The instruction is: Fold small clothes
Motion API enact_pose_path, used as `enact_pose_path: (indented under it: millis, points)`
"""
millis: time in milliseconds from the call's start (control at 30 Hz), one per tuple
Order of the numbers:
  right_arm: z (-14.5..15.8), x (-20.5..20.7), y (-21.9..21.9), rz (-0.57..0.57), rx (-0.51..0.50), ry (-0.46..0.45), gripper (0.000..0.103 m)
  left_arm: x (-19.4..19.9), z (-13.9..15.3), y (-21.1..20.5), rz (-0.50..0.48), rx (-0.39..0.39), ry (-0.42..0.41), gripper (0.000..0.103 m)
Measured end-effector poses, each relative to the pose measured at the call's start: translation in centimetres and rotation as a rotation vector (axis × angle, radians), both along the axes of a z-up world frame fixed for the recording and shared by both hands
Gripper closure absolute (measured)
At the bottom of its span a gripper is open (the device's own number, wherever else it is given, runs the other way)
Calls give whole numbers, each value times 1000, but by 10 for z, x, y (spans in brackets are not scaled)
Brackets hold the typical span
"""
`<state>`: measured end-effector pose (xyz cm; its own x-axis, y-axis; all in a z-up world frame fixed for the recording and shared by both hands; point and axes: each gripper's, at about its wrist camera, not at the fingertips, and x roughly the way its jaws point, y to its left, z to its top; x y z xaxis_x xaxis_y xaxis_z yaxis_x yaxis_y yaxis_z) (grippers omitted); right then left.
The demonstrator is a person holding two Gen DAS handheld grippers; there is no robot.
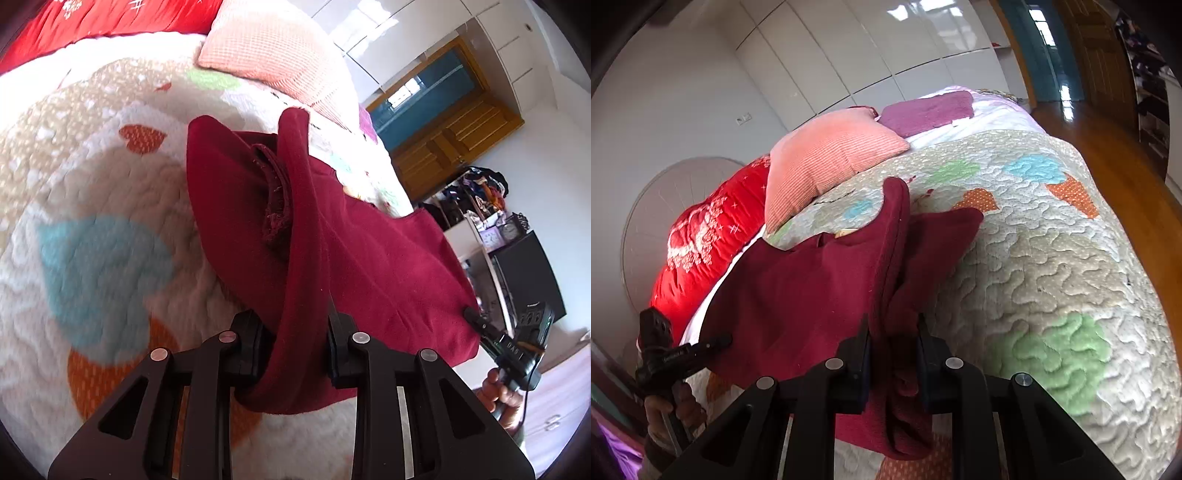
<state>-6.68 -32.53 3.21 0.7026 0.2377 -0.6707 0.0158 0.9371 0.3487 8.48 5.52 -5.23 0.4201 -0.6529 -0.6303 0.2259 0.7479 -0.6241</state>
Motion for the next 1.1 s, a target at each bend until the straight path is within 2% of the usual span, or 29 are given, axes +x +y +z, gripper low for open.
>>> enact_pose_path:
  millis: [133,200,267,333,400,467,567,667,733,767,833,900,1000,1100]
  points:
    - [-26,-17,5,-17,-77,107,82,-17,-1,4,-6,53,21,79]
    - [-38,-16,1,-80,-119,155,74,-25,-8,5,9,79,34,78]
    - [-25,-16,1,-125,-116,112,61,-32,-6,7,27,93,21,73]
    - [-2,-10,14,-131,-120,45,56,-38,-5,8,44,112,9,66]
    - [17,9,40,-74,-85,5,54,-44,-6,11,63,119,-2,62]
    - [23,40,77,23,-27,14,52,-46,-9,12,82,119,-6,59]
    - [14,95,143,181,37,63,52,-53,-11,15,106,129,-18,57]
    - [-8,147,203,290,72,126,52,-56,-16,18,122,108,-5,54]
    - [-30,176,237,354,111,208,43,-58,-19,24,123,98,2,54]
    - [-42,189,250,373,116,267,33,-60,-19,23,123,93,5,54]
    - [-57,203,275,388,60,354,32,-58,-18,23,121,83,11,53]
    - [-53,208,297,432,-44,333,29,-60,-20,28,124,60,26,53]
    - [-54,216,325,473,-204,385,29,-61,-19,29,126,45,37,53]
    - [-70,223,348,502,-365,439,26,-68,-18,29,131,54,33,53]
